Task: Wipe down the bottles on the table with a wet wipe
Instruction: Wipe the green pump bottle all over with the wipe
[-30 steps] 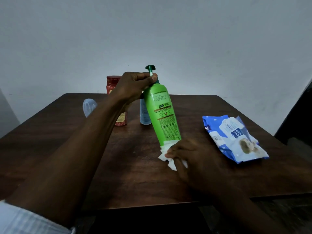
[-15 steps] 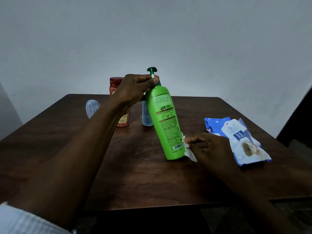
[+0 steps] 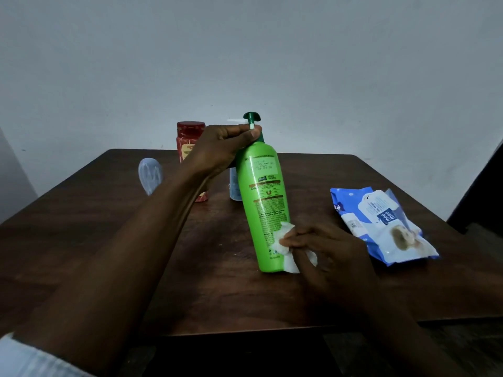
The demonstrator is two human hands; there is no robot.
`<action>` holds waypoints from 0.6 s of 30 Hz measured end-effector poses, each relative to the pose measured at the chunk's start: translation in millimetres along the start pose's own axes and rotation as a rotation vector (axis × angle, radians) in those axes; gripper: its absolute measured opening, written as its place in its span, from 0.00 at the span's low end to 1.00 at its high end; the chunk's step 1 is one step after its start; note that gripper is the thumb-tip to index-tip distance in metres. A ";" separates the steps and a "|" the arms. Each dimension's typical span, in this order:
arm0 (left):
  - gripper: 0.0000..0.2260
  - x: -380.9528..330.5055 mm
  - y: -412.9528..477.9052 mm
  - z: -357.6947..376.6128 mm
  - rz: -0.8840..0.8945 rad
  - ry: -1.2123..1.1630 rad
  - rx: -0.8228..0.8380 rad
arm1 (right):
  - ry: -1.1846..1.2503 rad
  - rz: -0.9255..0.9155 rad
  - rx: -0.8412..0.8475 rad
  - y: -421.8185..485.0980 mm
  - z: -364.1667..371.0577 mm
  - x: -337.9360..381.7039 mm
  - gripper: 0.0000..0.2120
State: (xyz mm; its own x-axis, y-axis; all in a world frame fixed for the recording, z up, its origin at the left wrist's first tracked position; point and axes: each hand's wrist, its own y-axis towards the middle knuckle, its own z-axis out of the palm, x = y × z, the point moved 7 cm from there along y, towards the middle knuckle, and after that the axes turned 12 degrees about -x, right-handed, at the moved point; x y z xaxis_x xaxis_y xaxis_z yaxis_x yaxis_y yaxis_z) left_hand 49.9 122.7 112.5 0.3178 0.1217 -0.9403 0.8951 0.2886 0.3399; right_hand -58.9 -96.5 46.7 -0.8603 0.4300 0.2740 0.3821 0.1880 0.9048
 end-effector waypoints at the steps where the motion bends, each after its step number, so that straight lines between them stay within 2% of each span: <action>1: 0.08 -1.7 -0.5 0.6 0.005 -0.002 0.005 | -0.002 -0.016 0.008 3.4 2.9 1.9 0.09; 7: 0.11 -10.2 -2.7 4.9 0.032 -0.003 0.030 | 0.017 -0.031 -0.034 56.0 23.6 1.8 0.12; 13: 0.13 -15.6 -6.7 6.2 0.028 -0.030 0.040 | -0.008 -0.104 -0.102 113.0 31.8 4.1 0.11; 18: 0.12 -14.6 -7.8 3.3 0.025 -0.046 0.040 | -0.083 -0.158 -0.044 97.9 39.6 11.9 0.10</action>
State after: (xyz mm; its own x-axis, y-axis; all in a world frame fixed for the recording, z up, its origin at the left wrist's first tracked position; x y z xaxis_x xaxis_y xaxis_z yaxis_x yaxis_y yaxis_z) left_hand 39.3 115.6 123.6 0.3536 0.0847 -0.9315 0.8981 0.2478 0.3634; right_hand -18.3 -38.0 125.6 -0.8769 0.4701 0.1007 0.2273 0.2209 0.9484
